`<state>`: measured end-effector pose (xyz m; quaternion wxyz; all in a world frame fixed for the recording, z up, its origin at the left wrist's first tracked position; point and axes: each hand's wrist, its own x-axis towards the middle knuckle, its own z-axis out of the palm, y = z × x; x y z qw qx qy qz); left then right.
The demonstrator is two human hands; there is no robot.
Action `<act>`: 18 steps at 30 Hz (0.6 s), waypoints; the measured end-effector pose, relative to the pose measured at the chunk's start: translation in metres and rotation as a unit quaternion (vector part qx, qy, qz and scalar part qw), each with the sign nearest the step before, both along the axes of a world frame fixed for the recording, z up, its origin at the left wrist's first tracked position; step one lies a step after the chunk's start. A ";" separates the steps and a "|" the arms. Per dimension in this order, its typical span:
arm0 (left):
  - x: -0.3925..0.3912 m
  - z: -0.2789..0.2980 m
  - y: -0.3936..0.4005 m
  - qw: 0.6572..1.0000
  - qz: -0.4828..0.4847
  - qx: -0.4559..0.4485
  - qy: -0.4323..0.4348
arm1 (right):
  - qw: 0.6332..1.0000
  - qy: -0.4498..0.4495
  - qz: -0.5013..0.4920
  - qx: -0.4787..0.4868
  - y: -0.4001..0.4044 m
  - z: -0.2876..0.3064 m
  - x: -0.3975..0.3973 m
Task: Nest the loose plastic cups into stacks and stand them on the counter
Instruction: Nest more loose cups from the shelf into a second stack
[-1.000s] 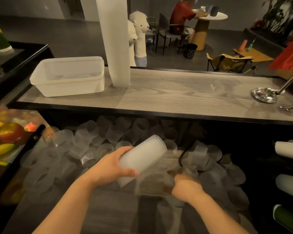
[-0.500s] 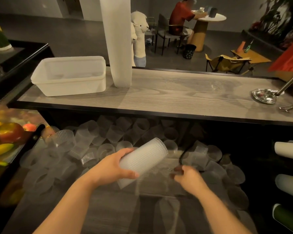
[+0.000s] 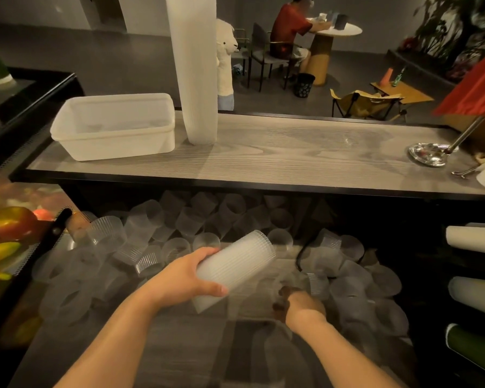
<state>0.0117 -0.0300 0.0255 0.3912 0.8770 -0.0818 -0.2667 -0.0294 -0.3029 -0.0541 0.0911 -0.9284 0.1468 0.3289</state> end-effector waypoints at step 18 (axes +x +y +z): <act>-0.001 0.002 0.009 0.998 -0.049 -0.046 0.006 | 0.711 -0.321 -0.294 0.552 -0.008 0.112 0.017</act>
